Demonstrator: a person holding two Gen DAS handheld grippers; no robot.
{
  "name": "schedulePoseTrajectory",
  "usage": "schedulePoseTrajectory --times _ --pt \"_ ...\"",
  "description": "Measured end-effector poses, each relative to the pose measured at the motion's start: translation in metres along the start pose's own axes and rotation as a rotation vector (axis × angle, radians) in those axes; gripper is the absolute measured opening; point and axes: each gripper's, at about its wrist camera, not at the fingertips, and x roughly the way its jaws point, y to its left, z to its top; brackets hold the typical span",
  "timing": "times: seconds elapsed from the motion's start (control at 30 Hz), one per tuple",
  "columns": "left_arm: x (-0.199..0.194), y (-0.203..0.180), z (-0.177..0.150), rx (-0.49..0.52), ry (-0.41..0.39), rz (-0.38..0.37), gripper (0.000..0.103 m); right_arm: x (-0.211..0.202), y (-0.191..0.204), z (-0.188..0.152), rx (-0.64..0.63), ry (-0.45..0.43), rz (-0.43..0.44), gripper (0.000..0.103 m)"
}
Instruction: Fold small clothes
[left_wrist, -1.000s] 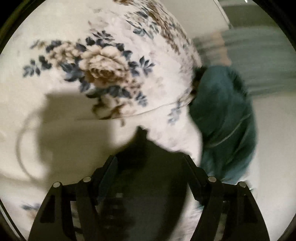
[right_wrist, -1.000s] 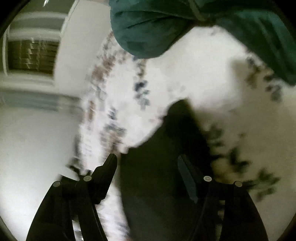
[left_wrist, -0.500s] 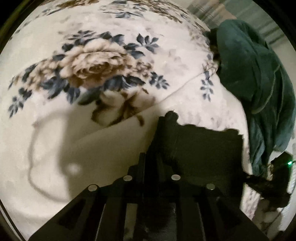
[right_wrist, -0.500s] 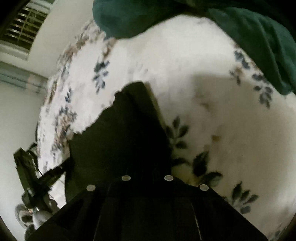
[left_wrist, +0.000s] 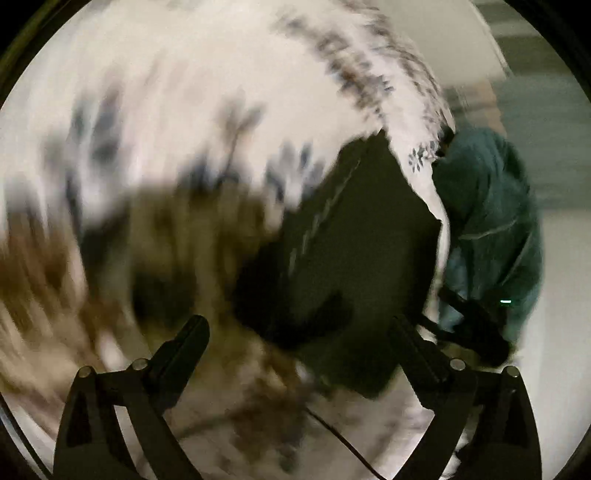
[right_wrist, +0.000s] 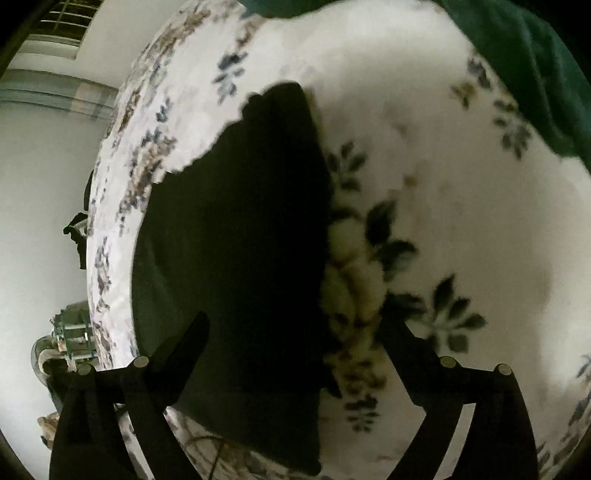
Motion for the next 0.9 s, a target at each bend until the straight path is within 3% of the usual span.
schedulePoseTrajectory --times 0.13,0.27,0.3,0.33,0.37,0.4,0.43,0.47,0.5,0.53,0.67,0.77,0.9 --pt "0.052 0.011 -0.021 -0.115 0.081 -0.112 0.099 0.031 -0.014 0.021 0.059 0.026 0.122 0.095" --pt "0.073 -0.006 -0.007 -0.105 -0.031 -0.095 0.098 0.055 -0.011 0.039 0.083 0.045 0.224 0.097" --pt "0.071 -0.01 -0.004 -0.112 -0.084 -0.112 0.085 0.059 -0.01 0.041 0.099 0.047 0.257 0.097" --pt "0.068 -0.013 -0.001 -0.114 -0.121 -0.109 0.056 0.063 -0.01 0.042 0.122 0.042 0.293 0.097" --pt "0.064 -0.017 0.003 -0.113 -0.149 -0.107 0.043 0.067 -0.01 0.041 0.133 0.034 0.299 0.096" --pt "0.063 -0.018 0.006 -0.115 -0.157 -0.119 0.03 0.069 -0.007 0.04 0.129 0.021 0.291 0.09" --pt "0.059 -0.02 0.009 -0.11 -0.163 -0.127 0.029 0.068 -0.005 0.035 0.117 0.007 0.258 0.082" --pt "0.055 -0.023 0.013 -0.091 -0.161 -0.125 0.028 0.067 -0.006 0.031 0.118 0.003 0.221 0.042" --pt "0.051 -0.026 0.016 -0.07 -0.153 -0.122 0.026 0.065 -0.009 0.026 0.131 0.001 0.246 0.033" --pt "0.048 -0.029 0.019 -0.049 -0.144 -0.118 0.025 0.059 -0.012 0.019 0.146 -0.015 0.27 0.031" --pt "0.022 -0.033 0.034 0.056 -0.095 -0.108 0.022 0.032 -0.012 -0.028 0.205 -0.087 0.303 0.023" --pt "0.001 -0.038 0.047 0.148 -0.028 -0.1 0.022 0.009 -0.006 -0.084 0.268 -0.139 0.314 0.022" --pt "-0.013 -0.032 0.051 0.267 0.152 -0.06 0.023 -0.021 0.02 -0.202 0.324 -0.227 0.215 0.021"
